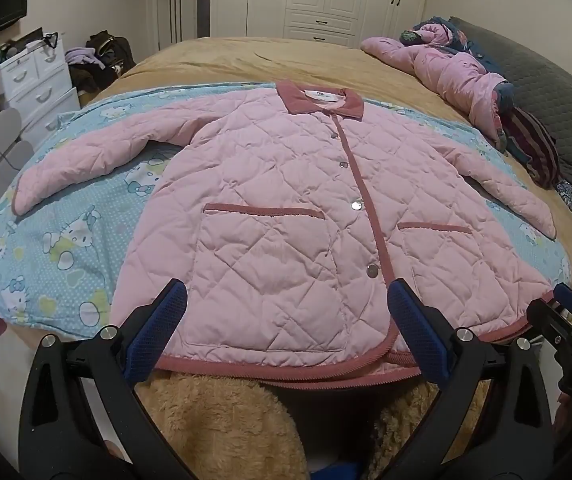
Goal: Fold large clothes
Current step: 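Move both grippers toward the pink jacket's sleeve cuff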
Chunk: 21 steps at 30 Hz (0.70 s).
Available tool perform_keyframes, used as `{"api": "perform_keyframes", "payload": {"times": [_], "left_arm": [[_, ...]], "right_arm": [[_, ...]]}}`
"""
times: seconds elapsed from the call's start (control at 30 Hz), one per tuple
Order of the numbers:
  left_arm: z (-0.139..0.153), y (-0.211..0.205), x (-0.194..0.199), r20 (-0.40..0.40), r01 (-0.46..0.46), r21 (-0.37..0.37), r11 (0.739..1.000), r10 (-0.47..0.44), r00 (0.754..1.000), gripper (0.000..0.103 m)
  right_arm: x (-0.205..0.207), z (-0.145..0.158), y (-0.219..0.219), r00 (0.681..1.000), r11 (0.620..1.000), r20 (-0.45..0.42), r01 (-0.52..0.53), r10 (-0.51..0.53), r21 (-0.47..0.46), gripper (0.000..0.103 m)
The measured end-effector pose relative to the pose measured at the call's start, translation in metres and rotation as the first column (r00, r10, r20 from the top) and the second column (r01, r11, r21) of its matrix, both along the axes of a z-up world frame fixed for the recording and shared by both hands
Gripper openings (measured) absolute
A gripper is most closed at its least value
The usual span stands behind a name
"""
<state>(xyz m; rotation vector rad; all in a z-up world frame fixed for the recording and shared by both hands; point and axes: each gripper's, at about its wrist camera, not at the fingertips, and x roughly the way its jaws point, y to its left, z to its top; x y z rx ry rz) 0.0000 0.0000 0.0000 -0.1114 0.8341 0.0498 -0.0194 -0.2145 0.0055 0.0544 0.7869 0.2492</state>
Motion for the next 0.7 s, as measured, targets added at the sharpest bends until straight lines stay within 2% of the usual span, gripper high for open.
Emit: {"api": "perform_keyframes", "payload": {"times": [0.63,0.7], "left_arm": [[0.002,-0.003,0.002,0.006,0.001,0.009,1.000,-0.001,1.000,0.094],[0.002,0.000,0.014,0.011,0.014,0.005,1.000,-0.014,1.000,0.094]], "right_arm": [[0.005,0.002,-0.002,1.000,1.000,-0.001,0.003,-0.003,0.007,0.099],[0.011,0.004,-0.002,1.000,1.000,-0.002,0.006,-0.006,0.005,0.099]]}}
